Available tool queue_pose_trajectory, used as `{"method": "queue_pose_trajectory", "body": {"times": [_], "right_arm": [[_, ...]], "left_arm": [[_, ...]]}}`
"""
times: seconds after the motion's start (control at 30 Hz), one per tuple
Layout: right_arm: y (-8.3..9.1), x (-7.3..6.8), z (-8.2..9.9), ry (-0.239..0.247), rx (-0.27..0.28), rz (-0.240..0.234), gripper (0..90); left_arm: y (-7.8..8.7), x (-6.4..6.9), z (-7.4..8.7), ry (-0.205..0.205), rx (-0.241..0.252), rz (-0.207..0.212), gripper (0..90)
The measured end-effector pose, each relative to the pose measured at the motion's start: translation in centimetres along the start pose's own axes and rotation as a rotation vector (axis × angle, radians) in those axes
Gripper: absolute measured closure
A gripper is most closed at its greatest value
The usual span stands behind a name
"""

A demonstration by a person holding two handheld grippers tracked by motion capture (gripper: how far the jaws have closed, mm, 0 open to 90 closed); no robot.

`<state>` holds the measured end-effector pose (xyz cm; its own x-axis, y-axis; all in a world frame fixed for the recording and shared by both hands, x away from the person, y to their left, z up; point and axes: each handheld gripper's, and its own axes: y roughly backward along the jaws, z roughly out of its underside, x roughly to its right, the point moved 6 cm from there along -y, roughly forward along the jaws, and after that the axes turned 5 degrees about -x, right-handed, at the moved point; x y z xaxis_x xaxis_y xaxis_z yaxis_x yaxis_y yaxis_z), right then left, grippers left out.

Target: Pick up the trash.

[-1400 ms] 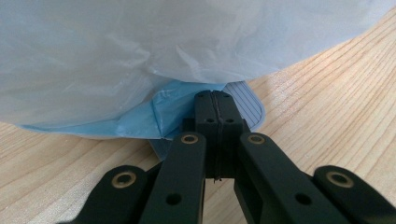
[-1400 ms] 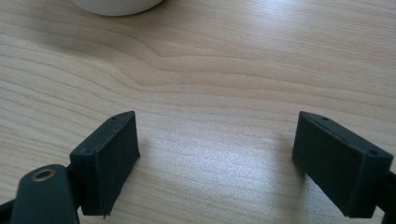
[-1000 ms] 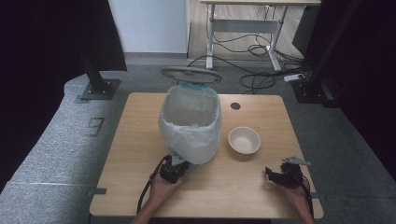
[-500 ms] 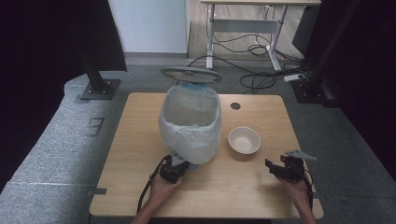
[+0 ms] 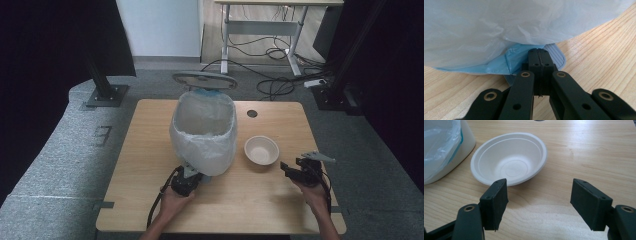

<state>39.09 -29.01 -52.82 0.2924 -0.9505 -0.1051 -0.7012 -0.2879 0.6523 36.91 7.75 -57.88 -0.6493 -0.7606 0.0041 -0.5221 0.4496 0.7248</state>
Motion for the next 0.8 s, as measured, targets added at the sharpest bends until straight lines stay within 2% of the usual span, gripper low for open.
{"method": "queue_pose_trajectory", "body": {"times": [0.3, 0.5, 0.6, 0.8], "right_arm": [[-0.8, -0.3, -1.1, 0.008, -0.010, 0.001, 31.0], [-2.0, -0.3, -1.8, 0.003, -0.024, 0.001, 32.5], [-3.1, -0.5, -1.9, 0.010, -0.048, 0.007, 33.1], [-4.1, -0.7, -2.3, 0.012, -0.066, 0.025, 33.9]], "left_arm": [[0.0, 0.0, 0.0, -0.001, 0.000, -0.002, 90.0], [0.0, 0.0, 0.0, 0.001, 0.001, 0.000, 90.0], [0.0, 0.0, 0.0, 0.003, 0.003, 0.004, 90.0], [0.0, 0.0, 0.0, 0.005, 0.005, 0.007, 90.0]]}}
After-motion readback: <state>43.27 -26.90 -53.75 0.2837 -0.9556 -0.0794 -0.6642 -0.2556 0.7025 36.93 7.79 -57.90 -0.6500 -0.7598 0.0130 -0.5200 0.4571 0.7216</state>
